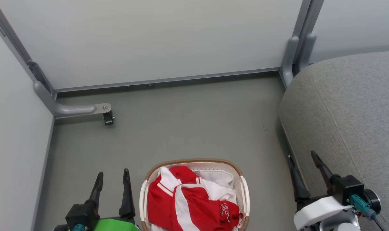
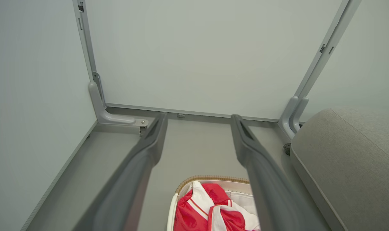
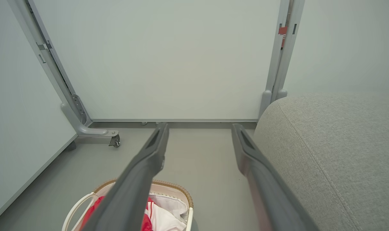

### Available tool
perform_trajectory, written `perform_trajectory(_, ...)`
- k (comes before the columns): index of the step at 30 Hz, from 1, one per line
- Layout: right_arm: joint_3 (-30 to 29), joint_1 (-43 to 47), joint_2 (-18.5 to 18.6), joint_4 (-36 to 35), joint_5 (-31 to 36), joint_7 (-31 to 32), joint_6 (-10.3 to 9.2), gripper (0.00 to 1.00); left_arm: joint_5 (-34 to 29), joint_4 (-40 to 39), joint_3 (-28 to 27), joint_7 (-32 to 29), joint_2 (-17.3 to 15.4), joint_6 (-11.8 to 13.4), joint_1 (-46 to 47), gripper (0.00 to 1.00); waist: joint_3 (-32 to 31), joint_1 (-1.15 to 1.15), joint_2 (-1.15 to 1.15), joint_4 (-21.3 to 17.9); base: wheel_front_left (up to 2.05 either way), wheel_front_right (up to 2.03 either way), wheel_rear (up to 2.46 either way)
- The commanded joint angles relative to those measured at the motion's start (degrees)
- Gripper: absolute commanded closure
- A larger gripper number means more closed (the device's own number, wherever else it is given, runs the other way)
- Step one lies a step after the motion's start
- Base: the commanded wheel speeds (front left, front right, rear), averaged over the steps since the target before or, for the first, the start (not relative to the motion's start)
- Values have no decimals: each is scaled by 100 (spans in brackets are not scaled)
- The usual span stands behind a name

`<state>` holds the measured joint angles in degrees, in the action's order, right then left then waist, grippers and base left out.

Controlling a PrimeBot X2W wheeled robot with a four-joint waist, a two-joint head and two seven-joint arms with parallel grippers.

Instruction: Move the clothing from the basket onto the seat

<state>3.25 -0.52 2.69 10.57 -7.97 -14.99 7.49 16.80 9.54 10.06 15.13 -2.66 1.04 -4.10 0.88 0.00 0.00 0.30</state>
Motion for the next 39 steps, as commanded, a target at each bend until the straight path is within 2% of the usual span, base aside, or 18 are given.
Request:
perform_trajectory(1,2,80,36,10,28,-30,0,0,-20,4,1,4,-40,38,-53,0,1,0,0,0,0,0,0)
perform_trajectory(28,-36,29,35,-64,71,-30,-1,0,22,-31,23,4,-39,48,26,0,149,0,0,7,0,0,0)
perform_trajectory(39,-151,-267,34,-304,114,-30,-1,0,-215,-105,23,3,-38,-53,434,0,801,0,0,-37,0,0,0)
